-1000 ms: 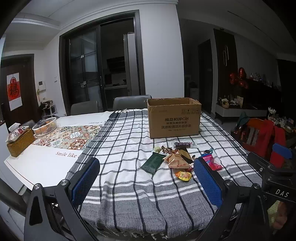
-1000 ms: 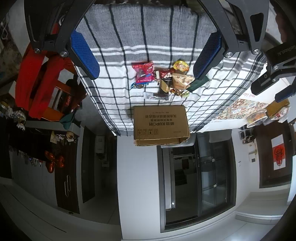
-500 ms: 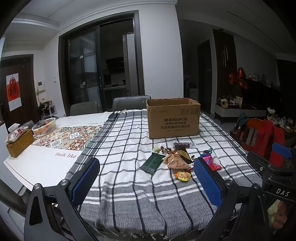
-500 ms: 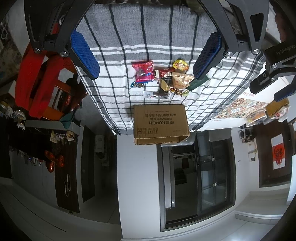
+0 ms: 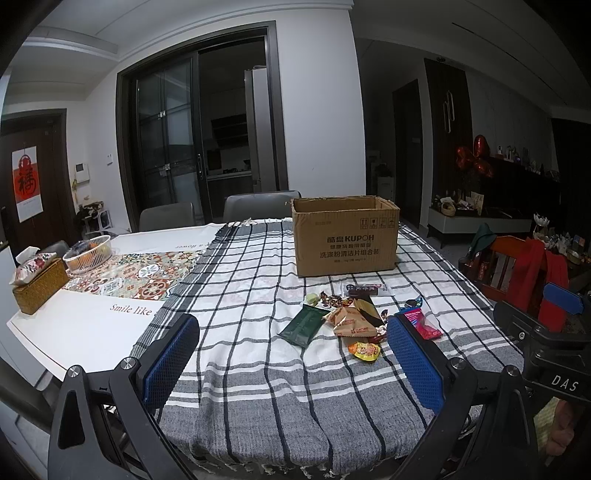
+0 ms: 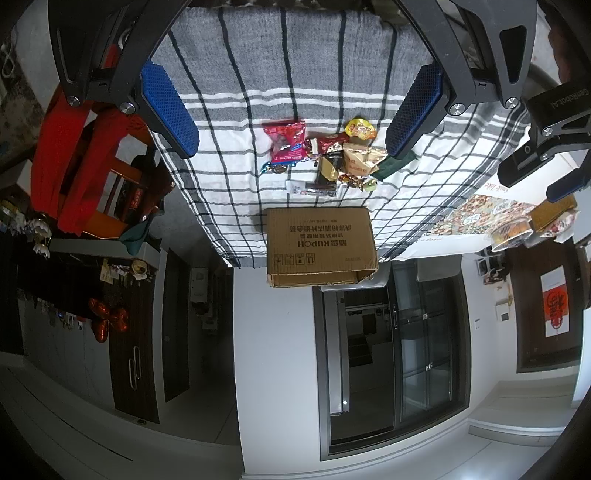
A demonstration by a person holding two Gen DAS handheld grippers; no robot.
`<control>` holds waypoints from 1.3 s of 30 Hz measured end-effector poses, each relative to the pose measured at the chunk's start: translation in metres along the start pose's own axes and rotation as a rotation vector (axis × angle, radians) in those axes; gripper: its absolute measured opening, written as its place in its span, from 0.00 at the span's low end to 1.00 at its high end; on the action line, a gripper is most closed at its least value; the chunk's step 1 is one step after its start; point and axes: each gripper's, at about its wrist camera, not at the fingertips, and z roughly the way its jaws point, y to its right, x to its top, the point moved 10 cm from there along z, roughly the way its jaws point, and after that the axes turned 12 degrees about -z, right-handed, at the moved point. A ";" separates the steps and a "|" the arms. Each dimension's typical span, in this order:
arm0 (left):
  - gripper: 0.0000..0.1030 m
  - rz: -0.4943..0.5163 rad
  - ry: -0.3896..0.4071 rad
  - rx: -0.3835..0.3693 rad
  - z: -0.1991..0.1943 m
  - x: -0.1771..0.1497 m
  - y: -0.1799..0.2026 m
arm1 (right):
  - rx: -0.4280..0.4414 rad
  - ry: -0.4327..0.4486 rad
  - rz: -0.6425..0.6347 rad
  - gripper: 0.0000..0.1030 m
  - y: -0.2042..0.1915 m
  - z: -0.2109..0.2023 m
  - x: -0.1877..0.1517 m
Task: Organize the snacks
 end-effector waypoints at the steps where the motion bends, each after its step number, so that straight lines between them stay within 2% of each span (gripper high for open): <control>1: 1.00 0.000 0.000 0.000 0.000 0.000 0.000 | 0.000 0.000 0.000 0.99 0.000 0.000 0.000; 32: 1.00 0.003 -0.003 -0.006 -0.002 0.000 0.005 | 0.009 -0.013 0.005 0.99 -0.001 0.000 0.000; 39: 1.00 0.016 -0.029 -0.030 0.013 -0.002 0.012 | 0.024 -0.030 0.014 0.99 0.000 0.014 -0.005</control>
